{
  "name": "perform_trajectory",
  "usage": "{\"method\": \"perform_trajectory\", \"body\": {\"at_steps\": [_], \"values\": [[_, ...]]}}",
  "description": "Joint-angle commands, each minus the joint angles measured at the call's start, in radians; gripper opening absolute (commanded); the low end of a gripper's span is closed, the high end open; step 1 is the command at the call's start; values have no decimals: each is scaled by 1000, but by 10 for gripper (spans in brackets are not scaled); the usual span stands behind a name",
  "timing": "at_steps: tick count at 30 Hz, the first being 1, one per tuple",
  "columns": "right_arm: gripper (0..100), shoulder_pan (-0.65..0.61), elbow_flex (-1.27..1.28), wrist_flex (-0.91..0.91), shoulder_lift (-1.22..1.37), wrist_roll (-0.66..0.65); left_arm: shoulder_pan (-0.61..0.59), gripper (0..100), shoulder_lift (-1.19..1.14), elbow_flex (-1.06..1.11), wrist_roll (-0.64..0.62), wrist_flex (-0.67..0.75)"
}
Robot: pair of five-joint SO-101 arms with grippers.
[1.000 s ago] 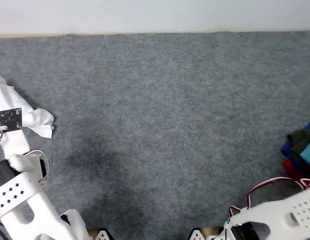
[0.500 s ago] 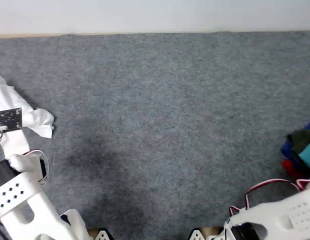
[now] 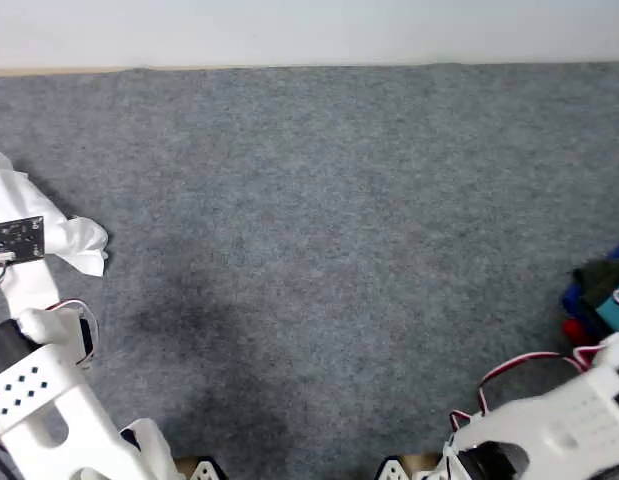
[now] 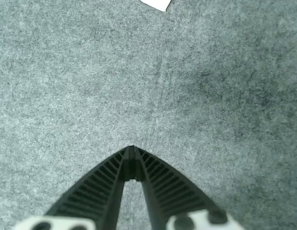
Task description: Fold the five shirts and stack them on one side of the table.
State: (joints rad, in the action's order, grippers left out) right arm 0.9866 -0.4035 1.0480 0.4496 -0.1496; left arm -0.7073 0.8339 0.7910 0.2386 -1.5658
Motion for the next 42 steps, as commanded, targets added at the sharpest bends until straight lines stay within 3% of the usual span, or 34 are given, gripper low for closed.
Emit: {"method": "perform_trajectory", "body": {"at_steps": [1,5,11,16,24,29,35,42], "values": [[35,28,-44,-143,81,-44,8,4,18,-5,5,11],[35,35,-46,-263,194,-130,8,4,18,-5,5,11],[35,25,-46,-248,148,-100,8,4,18,-5,5,11],[35,-24,-46,-82,-16,-25,8,4,18,-7,5,8],[35,-137,-46,160,-197,-20,8,4,18,-12,3,6],[13,-254,-41,414,-274,-17,18,4,18,-8,0,12],[9,-403,-40,642,-380,68,160,4,18,-7,-2,12],[9,-504,-38,728,-541,87,423,4,18,1,-2,68]]}}
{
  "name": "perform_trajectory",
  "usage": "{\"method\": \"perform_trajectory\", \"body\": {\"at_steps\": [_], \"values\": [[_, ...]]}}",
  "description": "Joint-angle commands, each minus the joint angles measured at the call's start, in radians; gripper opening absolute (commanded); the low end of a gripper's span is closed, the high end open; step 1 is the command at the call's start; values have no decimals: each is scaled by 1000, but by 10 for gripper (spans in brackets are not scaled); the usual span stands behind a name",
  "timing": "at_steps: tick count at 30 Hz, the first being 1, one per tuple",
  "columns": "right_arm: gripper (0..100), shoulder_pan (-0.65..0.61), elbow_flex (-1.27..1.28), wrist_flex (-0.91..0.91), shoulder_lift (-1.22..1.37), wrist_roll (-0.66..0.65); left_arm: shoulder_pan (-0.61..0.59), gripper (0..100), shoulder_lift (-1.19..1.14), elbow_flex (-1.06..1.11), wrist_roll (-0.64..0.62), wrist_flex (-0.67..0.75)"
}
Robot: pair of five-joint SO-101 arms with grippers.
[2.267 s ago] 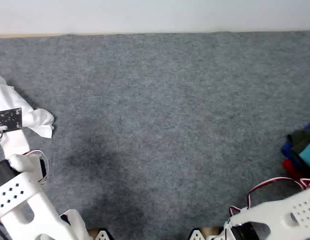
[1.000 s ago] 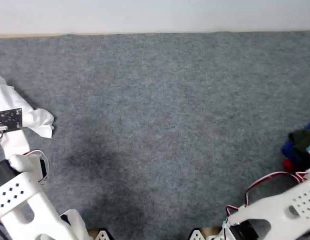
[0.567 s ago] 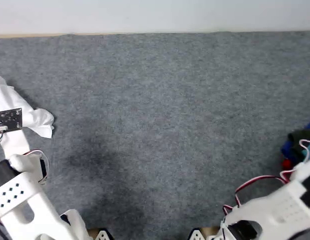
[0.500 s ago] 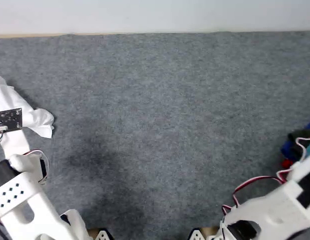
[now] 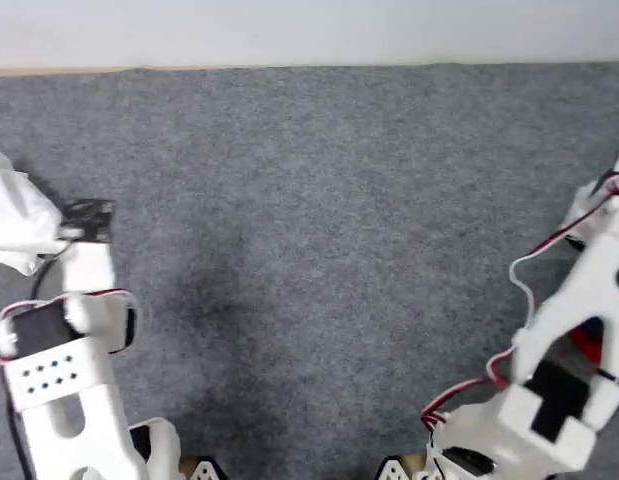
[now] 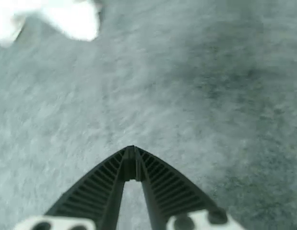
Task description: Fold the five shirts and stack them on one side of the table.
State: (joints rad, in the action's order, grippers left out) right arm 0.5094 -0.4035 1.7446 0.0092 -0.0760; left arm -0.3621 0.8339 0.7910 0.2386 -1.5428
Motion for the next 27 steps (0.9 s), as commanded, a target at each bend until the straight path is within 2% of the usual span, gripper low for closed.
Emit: {"method": "perform_trajectory", "body": {"at_steps": [1,5,12,23,27], "values": [[9,-31,-38,33,-114,14,98,4,18,16,-2,69],[9,-56,43,45,-206,12,127,4,18,136,-2,201],[9,-108,367,35,-512,14,127,4,18,308,-2,390],[9,-147,830,-110,-822,14,120,4,18,337,-2,480],[9,-147,1028,-228,-889,14,120,3,18,337,-3,479]]}}
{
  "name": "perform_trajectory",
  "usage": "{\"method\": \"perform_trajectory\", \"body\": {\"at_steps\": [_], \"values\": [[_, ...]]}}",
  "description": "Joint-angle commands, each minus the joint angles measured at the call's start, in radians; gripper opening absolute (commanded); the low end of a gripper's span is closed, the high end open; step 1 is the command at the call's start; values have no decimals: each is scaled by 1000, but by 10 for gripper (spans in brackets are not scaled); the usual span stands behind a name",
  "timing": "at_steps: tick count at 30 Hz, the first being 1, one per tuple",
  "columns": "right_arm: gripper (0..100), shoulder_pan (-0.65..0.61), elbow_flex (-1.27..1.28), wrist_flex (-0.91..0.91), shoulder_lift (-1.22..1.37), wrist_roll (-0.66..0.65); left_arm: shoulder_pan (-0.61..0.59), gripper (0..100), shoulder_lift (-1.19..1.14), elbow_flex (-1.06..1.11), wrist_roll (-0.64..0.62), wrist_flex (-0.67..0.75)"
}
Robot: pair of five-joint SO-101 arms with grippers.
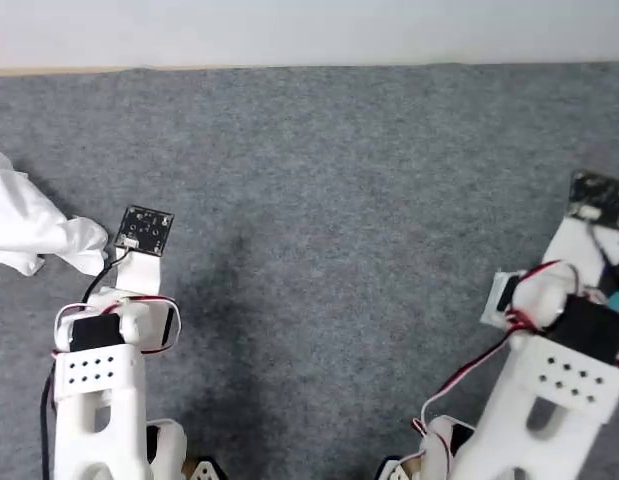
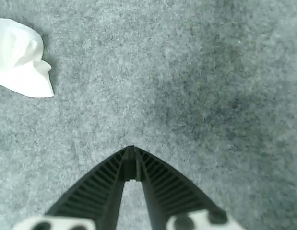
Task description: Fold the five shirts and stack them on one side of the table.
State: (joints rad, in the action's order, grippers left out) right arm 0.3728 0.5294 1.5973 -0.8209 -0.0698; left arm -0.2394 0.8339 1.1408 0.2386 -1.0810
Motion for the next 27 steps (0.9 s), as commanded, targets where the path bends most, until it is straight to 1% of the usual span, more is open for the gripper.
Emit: {"method": "perform_trajectory", "body": {"at_steps": [1,5,9,12,15,18,22,27], "values": [[9,-10,141,-116,-85,8,-3,3,18,-13,-3,17],[9,-22,334,-240,-226,8,-3,3,18,-13,-3,20],[9,-101,535,-348,-390,6,-3,3,18,-50,-12,12],[9,-147,690,-440,-504,6,-2,3,17,-99,-87,-31],[9,-176,827,-510,-607,5,5,3,15,-142,-114,-66],[9,-202,913,-518,-711,3,-2,3,18,-168,-114,-81],[9,-243,1030,-516,-849,-2,0,3,17,-205,-114,-140],[9,-292,1119,-515,-1003,0,-2,3,17,-269,-117,-196]]}}
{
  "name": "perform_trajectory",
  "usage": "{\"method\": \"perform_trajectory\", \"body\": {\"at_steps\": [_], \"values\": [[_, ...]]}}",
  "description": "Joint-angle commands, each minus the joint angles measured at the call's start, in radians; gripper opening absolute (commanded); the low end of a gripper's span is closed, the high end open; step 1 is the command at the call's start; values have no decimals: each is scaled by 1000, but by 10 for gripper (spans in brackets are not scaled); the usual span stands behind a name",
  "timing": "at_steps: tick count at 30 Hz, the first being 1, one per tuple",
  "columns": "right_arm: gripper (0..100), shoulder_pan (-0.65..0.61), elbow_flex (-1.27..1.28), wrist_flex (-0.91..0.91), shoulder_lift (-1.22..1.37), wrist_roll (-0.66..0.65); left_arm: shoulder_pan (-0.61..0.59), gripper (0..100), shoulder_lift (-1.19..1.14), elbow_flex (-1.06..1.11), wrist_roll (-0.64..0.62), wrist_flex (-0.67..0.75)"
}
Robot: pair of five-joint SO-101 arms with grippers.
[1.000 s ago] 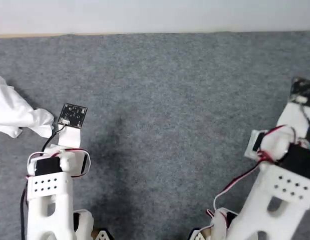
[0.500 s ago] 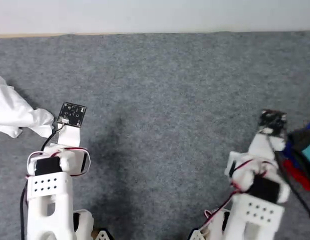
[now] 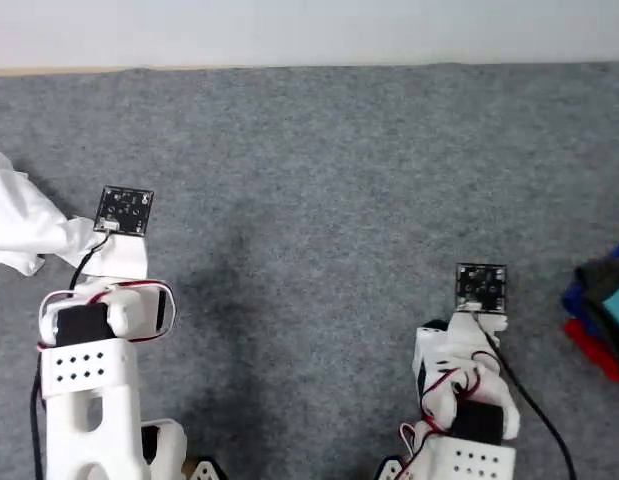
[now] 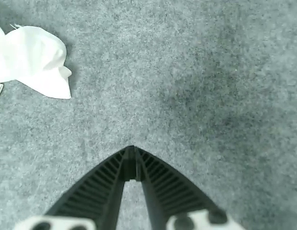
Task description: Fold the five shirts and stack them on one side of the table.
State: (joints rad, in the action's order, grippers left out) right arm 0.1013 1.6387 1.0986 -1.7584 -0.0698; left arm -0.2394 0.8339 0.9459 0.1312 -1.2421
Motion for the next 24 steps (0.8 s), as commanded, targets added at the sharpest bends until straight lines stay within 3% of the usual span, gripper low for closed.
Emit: {"method": "perform_trajectory", "body": {"at_steps": [1,24], "values": [[9,-33,21,-16,-64,-2,0,3,17,-88,-9,-46],[9,-59,44,-16,-35,0,-51,3,11,-533,-9,-305]]}}
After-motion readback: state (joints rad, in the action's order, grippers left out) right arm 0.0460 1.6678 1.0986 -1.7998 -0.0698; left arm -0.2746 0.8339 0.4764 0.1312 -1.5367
